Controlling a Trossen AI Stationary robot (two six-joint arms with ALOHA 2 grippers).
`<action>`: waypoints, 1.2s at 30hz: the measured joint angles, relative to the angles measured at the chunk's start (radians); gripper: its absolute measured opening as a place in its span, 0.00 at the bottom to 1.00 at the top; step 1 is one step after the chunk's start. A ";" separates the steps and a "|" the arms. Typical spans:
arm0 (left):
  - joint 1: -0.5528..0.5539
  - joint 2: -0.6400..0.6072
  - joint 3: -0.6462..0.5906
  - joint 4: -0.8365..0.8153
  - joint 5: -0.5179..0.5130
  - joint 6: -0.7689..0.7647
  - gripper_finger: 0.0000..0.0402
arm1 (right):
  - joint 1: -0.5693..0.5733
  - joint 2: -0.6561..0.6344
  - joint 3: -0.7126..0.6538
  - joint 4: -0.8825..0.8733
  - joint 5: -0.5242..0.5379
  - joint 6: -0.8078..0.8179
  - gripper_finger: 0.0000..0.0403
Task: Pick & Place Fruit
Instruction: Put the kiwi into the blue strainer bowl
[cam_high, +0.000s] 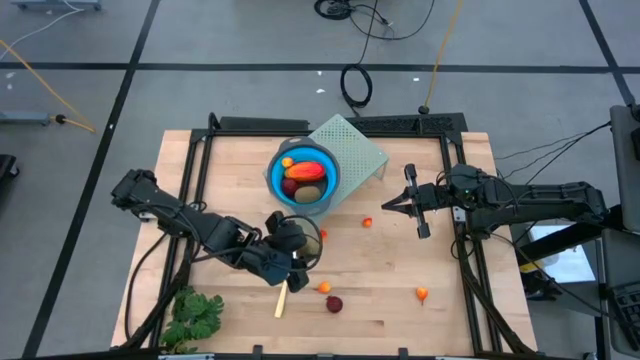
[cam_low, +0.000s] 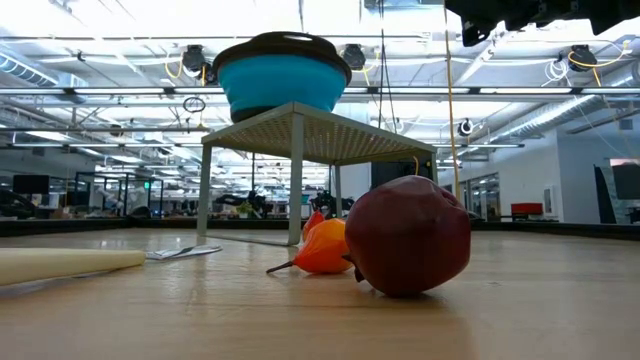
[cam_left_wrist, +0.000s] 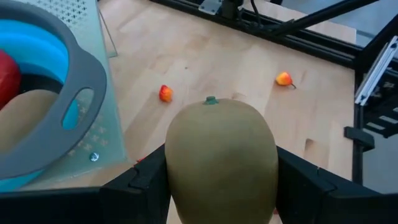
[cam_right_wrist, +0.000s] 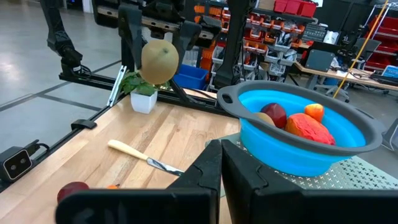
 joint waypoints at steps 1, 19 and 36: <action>0.000 0.000 0.000 0.000 0.000 0.003 0.54 | 0.000 0.000 0.000 0.000 0.000 0.000 0.01; 0.042 0.000 0.000 0.234 -0.076 -0.260 0.54 | 0.000 0.000 0.000 0.000 0.000 0.000 0.01; 0.198 0.000 0.000 0.514 -0.070 -0.369 0.54 | 0.000 0.000 0.000 0.000 0.000 0.000 0.01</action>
